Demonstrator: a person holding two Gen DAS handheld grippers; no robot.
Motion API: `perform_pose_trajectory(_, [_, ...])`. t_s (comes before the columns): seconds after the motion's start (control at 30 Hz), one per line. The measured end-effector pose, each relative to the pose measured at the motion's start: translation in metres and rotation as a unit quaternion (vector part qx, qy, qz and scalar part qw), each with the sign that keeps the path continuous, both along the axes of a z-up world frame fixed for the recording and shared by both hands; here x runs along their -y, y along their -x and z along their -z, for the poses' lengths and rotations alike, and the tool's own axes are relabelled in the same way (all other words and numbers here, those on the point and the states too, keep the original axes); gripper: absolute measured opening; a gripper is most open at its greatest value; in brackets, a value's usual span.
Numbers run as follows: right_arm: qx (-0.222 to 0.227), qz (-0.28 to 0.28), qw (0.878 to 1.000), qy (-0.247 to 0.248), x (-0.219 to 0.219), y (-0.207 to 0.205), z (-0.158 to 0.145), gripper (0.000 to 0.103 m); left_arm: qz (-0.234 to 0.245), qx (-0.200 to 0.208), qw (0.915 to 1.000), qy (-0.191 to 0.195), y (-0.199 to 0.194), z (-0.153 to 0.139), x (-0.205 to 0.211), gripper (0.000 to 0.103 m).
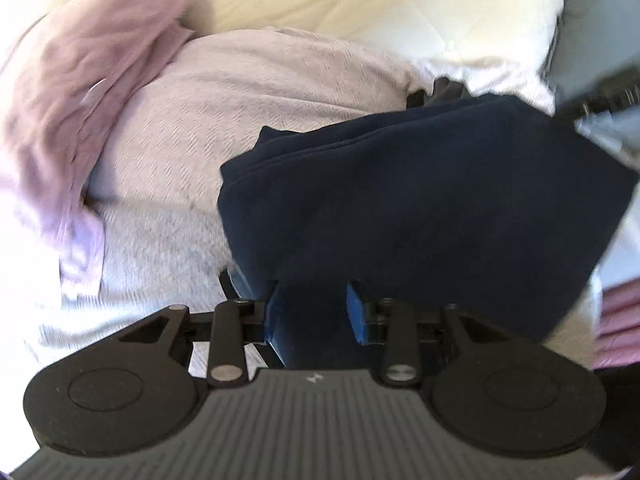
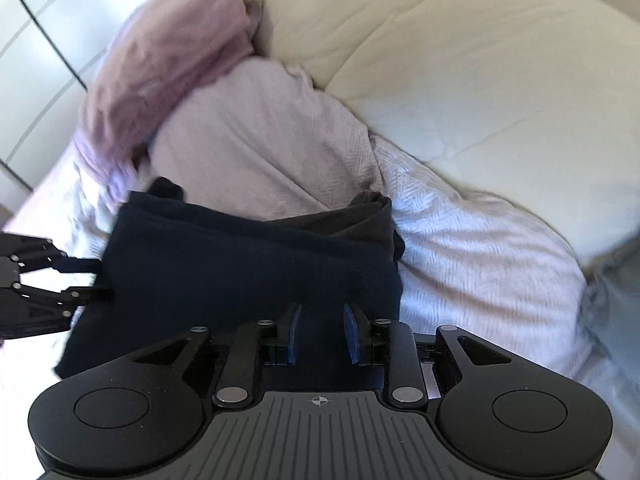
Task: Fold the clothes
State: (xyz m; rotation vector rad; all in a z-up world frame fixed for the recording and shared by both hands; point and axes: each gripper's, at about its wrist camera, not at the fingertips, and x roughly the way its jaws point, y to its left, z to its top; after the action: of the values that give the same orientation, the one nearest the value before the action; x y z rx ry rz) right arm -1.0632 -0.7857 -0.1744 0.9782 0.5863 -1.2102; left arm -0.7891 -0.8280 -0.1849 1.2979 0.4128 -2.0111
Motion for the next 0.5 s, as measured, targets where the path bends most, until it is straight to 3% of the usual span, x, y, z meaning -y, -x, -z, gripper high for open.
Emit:
perform_pose_trajectory(0.13, [-0.006, 0.0, 1.0, -0.001, -0.042, -0.013, -0.004, 0.04, -0.016, -0.007, 0.9994, -0.03, -0.016, 0.004, -0.034, 0.031])
perform_pose_trajectory(0.27, [-0.005, -0.006, 1.0, -0.013, -0.05, -0.021, 0.017, 0.04, -0.028, -0.003, 0.9994, -0.02, -0.019, 0.016, -0.048, 0.033])
perform_pose_trajectory(0.4, [-0.008, -0.005, 1.0, 0.01, -0.054, -0.024, 0.008, 0.042, -0.069, -0.022, 0.9973, 0.006, -0.027, 0.0, -0.06, 0.036])
perform_pose_trajectory(0.47, [-0.015, 0.004, 1.0, 0.026, -0.066, -0.026, 0.0, 0.05, -0.085, -0.035, 0.9957, 0.014, -0.038, -0.004, -0.076, 0.042])
perform_pose_trajectory(0.5, [-0.018, 0.013, 0.999, 0.036, -0.078, -0.026, -0.005, 0.062, -0.088, -0.041, 0.9951, 0.018, -0.044, -0.005, -0.086, 0.043])
